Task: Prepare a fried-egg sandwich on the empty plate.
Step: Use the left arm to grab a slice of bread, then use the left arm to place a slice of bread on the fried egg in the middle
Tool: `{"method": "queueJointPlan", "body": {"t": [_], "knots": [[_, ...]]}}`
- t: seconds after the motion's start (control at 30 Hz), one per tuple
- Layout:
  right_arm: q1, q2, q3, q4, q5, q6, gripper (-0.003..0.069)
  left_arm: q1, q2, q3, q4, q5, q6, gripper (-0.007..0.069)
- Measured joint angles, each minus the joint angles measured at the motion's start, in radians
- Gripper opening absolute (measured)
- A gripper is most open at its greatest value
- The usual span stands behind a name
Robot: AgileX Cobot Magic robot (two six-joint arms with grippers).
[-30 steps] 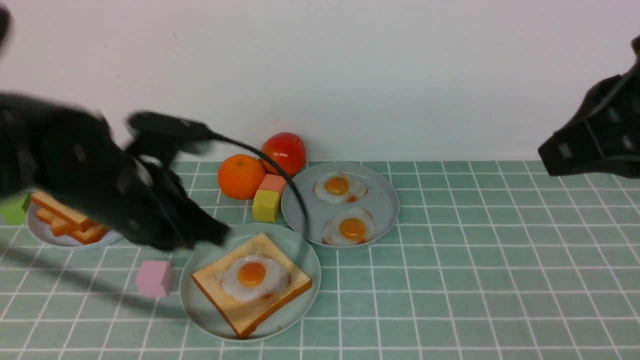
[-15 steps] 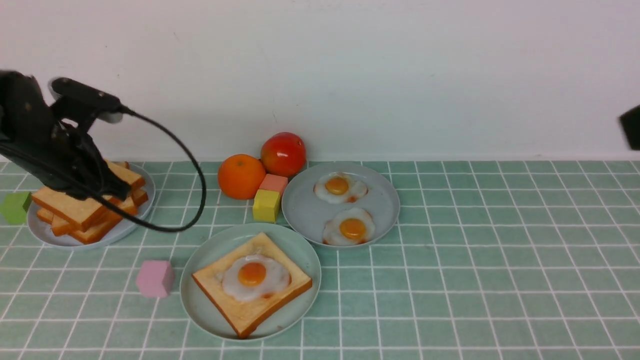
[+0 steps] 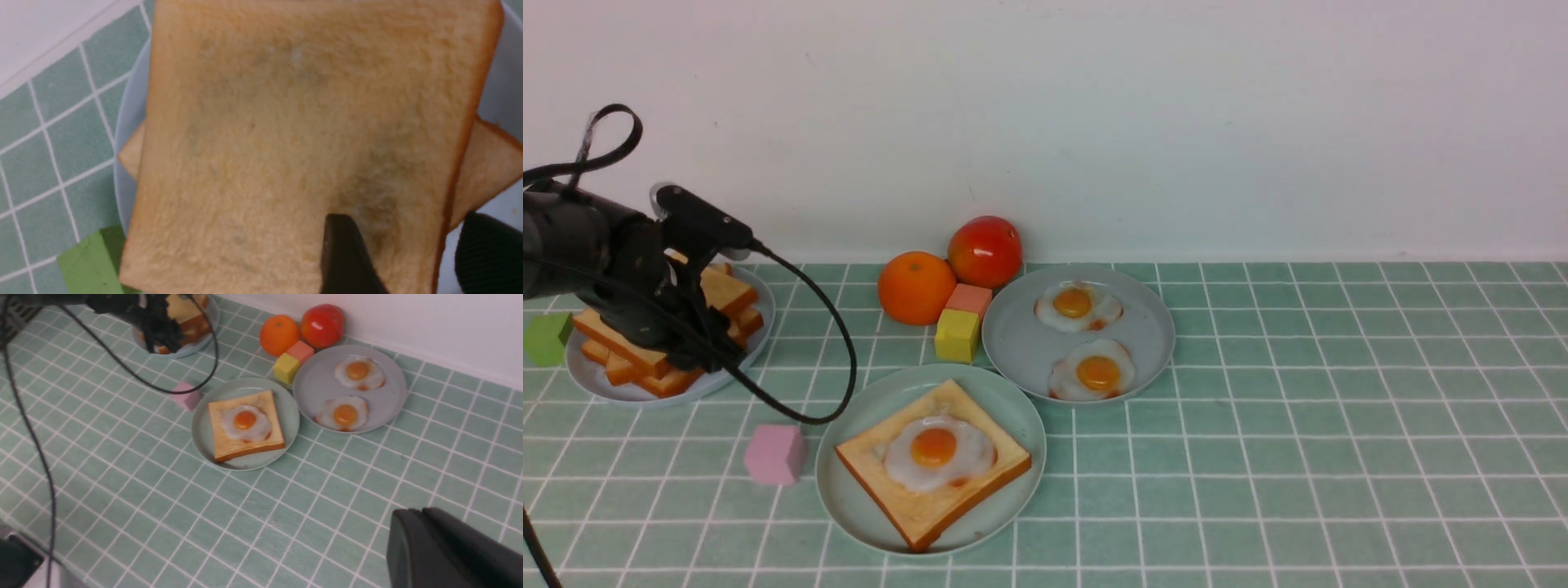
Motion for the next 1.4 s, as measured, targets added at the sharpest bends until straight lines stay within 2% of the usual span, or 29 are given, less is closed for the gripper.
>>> {"method": "queueJointPlan", "body": {"t": [0.07,0.2,0.27,0.63,0.8,0.97,1.07,1.27,1.4], "knots": [[0.0,0.0,0.0,0.01,0.0,0.0,0.0043,0.0,0.001,-0.001,0.007,0.0,-0.026,0.0318],[0.0,0.0,0.0,0.023,0.0,0.0,0.0043,0.0,0.003,-0.006,0.022,0.011,-0.073,0.0176],[0.0,0.0,0.0,0.023,0.0,0.0,0.0043,0.0,0.003,-0.008,0.023,0.018,-0.073,0.0158],[0.0,0.0,0.0,0.024,0.0,-0.005,0.0052,-0.001,-0.04,-0.008,0.017,0.078,-0.077,0.0149],[0.0,-0.004,0.0,0.024,0.0,-0.032,0.0055,-0.001,-0.15,0.0,-0.008,0.114,-0.08,0.011],[0.0,-0.005,0.0,0.021,0.0,-0.07,0.0057,-0.031,-0.251,0.002,-0.028,0.196,-0.083,0.0108],[0.0,-0.007,0.0,0.019,0.0,-0.075,0.0059,-0.104,-0.292,0.018,-0.043,0.238,-0.084,0.0108],[0.0,-0.007,0.0,0.001,0.0,-0.095,0.0061,-0.461,-0.359,0.114,-0.065,0.332,-0.085,0.0108],[0.0,-0.007,0.0,0.001,0.0,-0.098,0.0061,-0.639,-0.345,0.168,-0.058,0.355,-0.085,0.0108]]}}
